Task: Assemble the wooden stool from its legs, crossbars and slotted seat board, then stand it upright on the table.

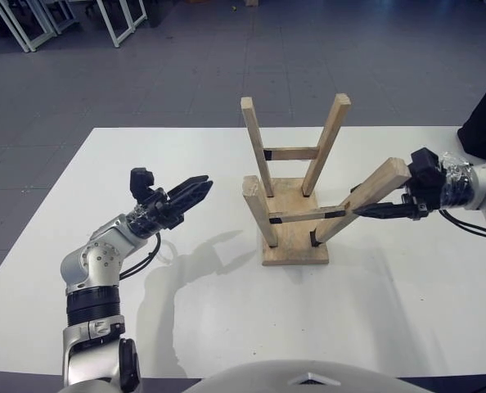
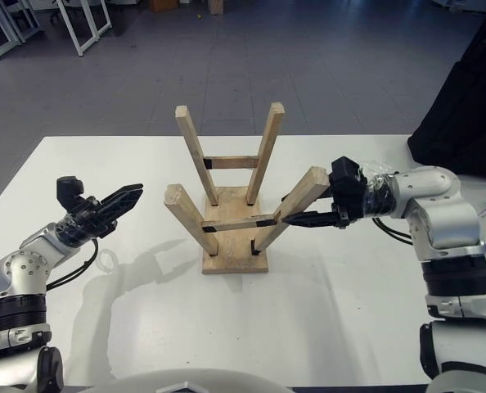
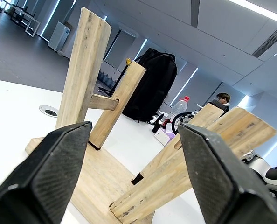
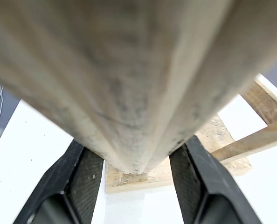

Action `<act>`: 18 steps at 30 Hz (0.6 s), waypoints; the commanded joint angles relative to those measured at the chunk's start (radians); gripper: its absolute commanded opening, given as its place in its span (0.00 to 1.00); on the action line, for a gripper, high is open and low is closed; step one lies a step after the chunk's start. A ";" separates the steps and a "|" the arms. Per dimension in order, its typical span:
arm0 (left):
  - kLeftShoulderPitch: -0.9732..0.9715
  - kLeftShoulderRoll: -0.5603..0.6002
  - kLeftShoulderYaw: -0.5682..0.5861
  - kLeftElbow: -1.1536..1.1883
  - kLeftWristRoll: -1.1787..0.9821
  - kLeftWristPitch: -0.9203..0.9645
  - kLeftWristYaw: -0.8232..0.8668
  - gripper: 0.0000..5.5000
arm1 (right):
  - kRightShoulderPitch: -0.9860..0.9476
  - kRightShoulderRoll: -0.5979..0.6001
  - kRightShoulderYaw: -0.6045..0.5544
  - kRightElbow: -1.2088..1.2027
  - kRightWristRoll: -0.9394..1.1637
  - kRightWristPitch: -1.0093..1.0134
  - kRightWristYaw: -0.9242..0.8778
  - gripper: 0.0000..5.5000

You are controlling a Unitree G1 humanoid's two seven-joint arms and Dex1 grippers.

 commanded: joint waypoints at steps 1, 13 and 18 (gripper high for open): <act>-0.003 -0.007 -0.011 -0.007 0.002 -0.020 0.012 0.62 | -0.048 -0.010 0.073 0.078 -0.104 -0.070 0.041 0.36; -0.073 -0.046 0.012 -0.109 -0.042 -0.077 0.109 0.62 | 0.018 0.032 0.127 0.099 -0.121 -0.167 0.001 0.36; -0.108 -0.057 -0.012 -0.251 -0.104 -0.064 0.168 0.62 | 0.100 0.041 0.107 0.048 -0.109 -0.197 -0.034 0.36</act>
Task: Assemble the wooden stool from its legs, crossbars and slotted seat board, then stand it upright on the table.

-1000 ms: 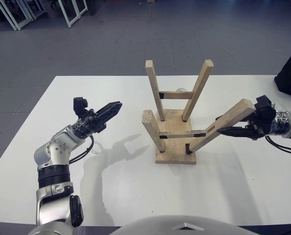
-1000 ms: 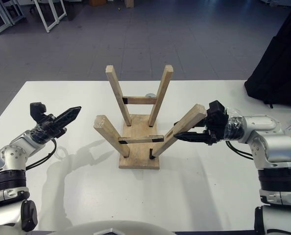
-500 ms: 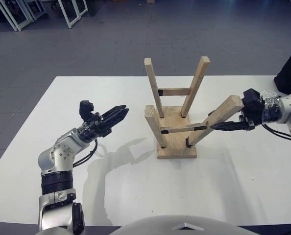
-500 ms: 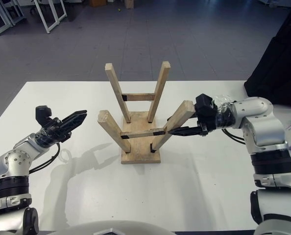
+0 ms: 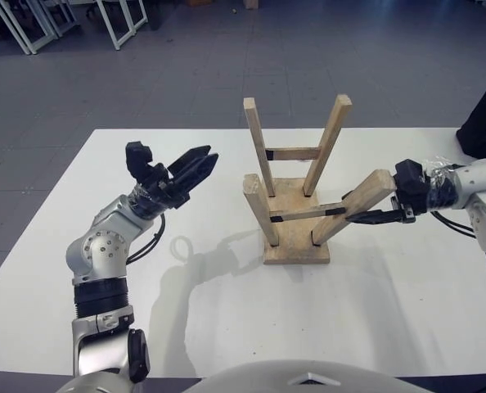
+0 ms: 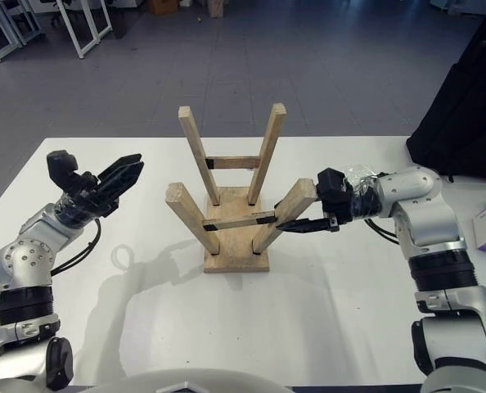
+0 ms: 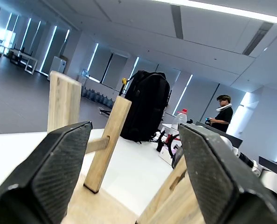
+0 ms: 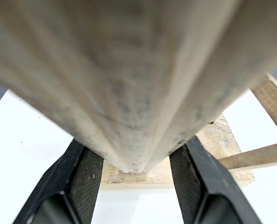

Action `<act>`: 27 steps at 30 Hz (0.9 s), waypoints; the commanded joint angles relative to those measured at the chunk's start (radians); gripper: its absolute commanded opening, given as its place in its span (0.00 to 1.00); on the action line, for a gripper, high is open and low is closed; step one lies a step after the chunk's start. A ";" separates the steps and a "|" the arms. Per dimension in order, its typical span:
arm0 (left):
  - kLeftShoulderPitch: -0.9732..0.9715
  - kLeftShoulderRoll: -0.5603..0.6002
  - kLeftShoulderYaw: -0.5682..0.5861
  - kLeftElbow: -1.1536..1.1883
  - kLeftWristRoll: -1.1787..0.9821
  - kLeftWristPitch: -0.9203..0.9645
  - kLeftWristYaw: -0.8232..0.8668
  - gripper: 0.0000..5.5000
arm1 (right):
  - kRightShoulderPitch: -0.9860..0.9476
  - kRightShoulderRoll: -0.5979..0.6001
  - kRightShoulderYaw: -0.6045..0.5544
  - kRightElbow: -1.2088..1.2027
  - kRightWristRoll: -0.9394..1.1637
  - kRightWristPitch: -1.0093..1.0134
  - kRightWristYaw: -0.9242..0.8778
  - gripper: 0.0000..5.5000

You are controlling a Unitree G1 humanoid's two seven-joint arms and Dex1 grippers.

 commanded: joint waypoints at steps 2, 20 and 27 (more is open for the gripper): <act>-0.046 0.000 -0.045 -0.123 -0.054 0.032 0.029 0.62 | 0.098 0.022 0.036 -0.026 -0.065 0.007 -0.053 0.36; -0.072 0.031 -0.206 -0.018 0.052 0.001 -0.029 0.62 | 0.019 0.038 0.092 0.035 -0.065 0.103 -0.027 0.36; -0.068 0.027 -0.208 -0.034 0.039 0.000 -0.027 0.62 | 0.039 0.024 0.094 0.008 -0.069 0.111 -0.026 0.49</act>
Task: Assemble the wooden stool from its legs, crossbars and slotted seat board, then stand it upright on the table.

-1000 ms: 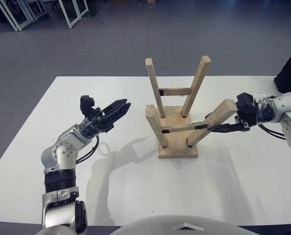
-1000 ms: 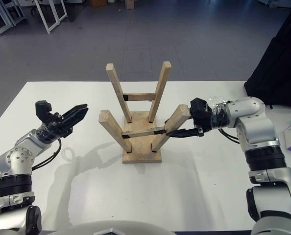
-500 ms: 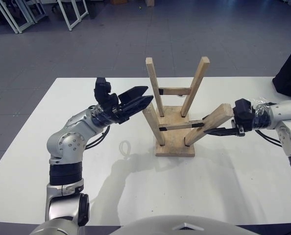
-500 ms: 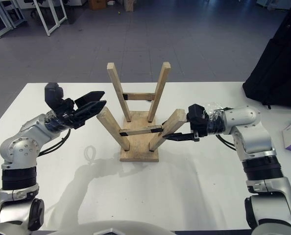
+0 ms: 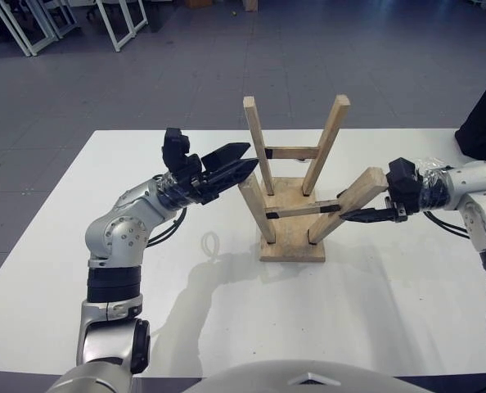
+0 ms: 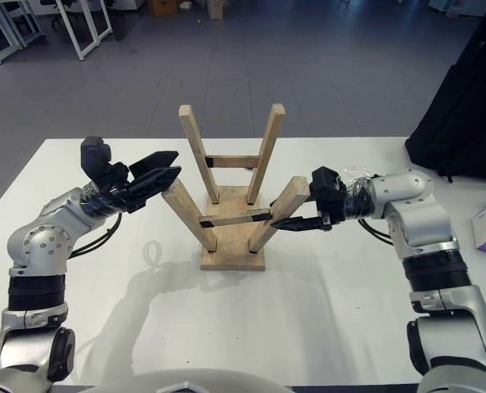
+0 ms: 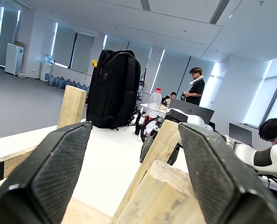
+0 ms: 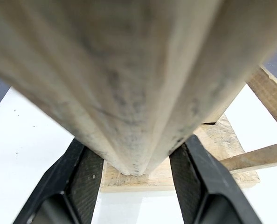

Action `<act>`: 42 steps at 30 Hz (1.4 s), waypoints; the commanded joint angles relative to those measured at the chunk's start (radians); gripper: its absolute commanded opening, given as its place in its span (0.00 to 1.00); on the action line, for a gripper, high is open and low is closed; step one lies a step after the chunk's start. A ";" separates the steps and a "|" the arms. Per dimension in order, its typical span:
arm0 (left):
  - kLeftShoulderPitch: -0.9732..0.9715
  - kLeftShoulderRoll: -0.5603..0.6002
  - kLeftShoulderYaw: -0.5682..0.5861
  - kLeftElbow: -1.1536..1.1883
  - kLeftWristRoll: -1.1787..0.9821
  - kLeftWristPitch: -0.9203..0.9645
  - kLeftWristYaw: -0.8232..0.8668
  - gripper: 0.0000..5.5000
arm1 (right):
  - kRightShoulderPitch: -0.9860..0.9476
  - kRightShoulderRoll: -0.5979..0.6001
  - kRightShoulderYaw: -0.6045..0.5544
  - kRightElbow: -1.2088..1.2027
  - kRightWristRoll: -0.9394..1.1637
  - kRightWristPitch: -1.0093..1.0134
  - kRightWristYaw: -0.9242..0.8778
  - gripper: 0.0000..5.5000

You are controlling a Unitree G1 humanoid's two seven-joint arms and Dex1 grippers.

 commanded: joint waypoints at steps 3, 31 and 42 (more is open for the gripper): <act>0.008 0.005 -0.021 -0.009 0.017 0.006 0.003 0.62 | 0.065 0.015 0.022 -0.006 -0.049 0.009 -0.015 0.60; 0.049 0.020 0.082 -0.239 -0.161 0.035 0.130 0.62 | 0.621 0.230 -0.057 -0.338 -0.150 0.136 -0.623 0.67; 0.052 0.024 0.082 -0.236 -0.158 0.015 0.137 0.62 | 0.522 0.271 -0.090 -0.088 -0.267 0.020 -0.812 0.67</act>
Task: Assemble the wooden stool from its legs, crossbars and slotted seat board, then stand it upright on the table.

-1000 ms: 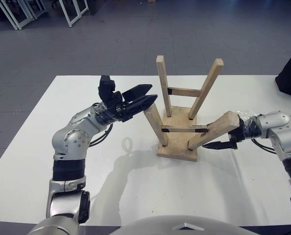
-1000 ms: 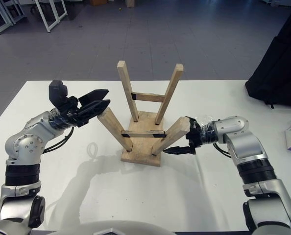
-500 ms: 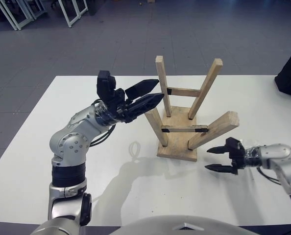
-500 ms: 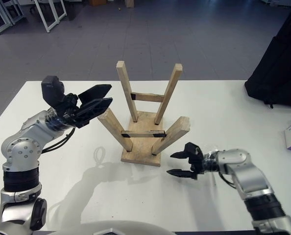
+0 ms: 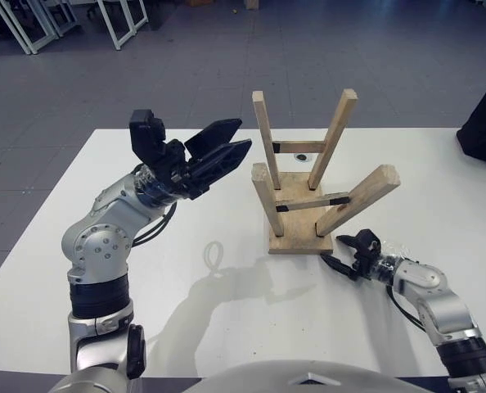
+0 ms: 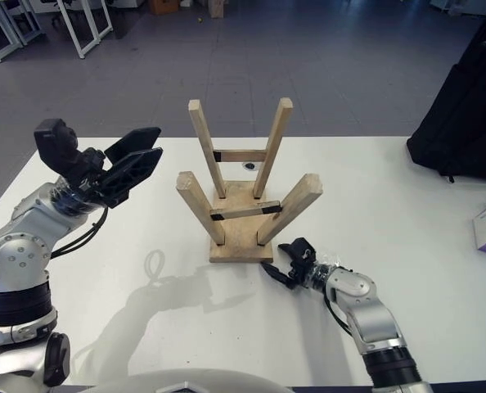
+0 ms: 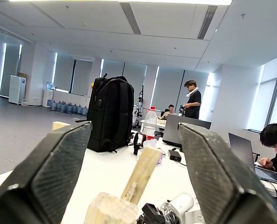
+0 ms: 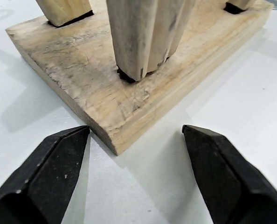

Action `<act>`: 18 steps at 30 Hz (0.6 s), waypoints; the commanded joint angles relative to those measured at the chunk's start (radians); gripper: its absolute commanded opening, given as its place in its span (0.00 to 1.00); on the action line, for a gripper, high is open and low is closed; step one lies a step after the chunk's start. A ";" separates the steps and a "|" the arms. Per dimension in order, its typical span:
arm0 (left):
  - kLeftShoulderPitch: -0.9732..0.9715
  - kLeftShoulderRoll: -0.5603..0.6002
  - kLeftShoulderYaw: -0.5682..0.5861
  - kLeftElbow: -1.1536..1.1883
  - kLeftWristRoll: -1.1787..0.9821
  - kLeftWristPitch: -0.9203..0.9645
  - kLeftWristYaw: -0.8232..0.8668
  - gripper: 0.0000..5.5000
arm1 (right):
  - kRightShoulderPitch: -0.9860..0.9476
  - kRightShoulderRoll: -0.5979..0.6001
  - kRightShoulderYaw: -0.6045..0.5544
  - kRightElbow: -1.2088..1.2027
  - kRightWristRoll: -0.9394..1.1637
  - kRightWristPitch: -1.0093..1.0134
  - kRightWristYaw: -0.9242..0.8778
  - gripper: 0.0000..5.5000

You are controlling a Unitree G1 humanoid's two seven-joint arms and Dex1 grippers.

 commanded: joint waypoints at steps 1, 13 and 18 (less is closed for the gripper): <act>0.008 0.007 -0.008 -0.006 0.013 -0.009 0.004 0.62 | -0.023 -0.014 -0.010 0.109 -0.070 -0.014 -0.048 0.67; 0.020 0.000 -0.043 0.012 0.061 -0.047 -0.005 0.62 | -0.061 0.011 -0.042 0.157 -0.073 -0.105 -0.080 0.67; 0.037 -0.001 -0.049 0.004 0.069 -0.059 -0.001 0.62 | -0.062 0.017 -0.128 0.077 0.062 -0.097 -0.008 0.67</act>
